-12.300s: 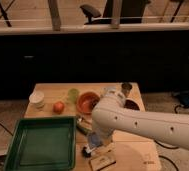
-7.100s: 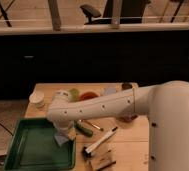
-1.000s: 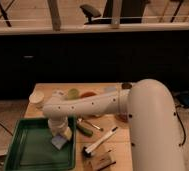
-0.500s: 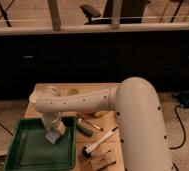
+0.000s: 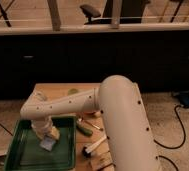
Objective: Wipe tray with sponge
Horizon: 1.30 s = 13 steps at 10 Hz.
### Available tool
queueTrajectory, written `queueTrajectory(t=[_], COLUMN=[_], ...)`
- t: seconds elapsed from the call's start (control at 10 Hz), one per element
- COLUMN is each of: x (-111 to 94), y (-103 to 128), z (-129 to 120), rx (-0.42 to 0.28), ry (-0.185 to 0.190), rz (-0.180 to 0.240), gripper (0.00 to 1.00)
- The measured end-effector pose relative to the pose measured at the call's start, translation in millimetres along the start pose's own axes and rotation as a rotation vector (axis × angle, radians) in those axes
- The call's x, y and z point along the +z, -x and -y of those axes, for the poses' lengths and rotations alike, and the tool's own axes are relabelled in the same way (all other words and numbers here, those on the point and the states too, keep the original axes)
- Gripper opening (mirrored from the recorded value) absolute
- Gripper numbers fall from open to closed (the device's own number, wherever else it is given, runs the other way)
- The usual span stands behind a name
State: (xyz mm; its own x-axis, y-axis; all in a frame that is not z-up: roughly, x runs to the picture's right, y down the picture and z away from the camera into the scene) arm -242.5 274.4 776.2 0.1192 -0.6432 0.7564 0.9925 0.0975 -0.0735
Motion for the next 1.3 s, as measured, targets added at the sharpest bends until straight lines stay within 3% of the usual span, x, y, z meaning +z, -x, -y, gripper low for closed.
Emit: queueTrajectory(t=[0.4,0.6,0.7,1.0,1.3], x=[-2.4,-8.0,-13.3,-17.8,-15.8], y=[-1.5,-15.7,-31.8,-46.0,-47.5], z=[-53.3,-58.5,-55.6,-34.2,12.2], rx=[0.107,0.146,0.164,0.148,0.05], ry=[0.001,-0.019,-0.032,-0.051,-0.059], rz=[-0.001,-0.021,-0.043,-0.054,-0.042], gripper=[0.0,0.0,0.0,0.0,0.0])
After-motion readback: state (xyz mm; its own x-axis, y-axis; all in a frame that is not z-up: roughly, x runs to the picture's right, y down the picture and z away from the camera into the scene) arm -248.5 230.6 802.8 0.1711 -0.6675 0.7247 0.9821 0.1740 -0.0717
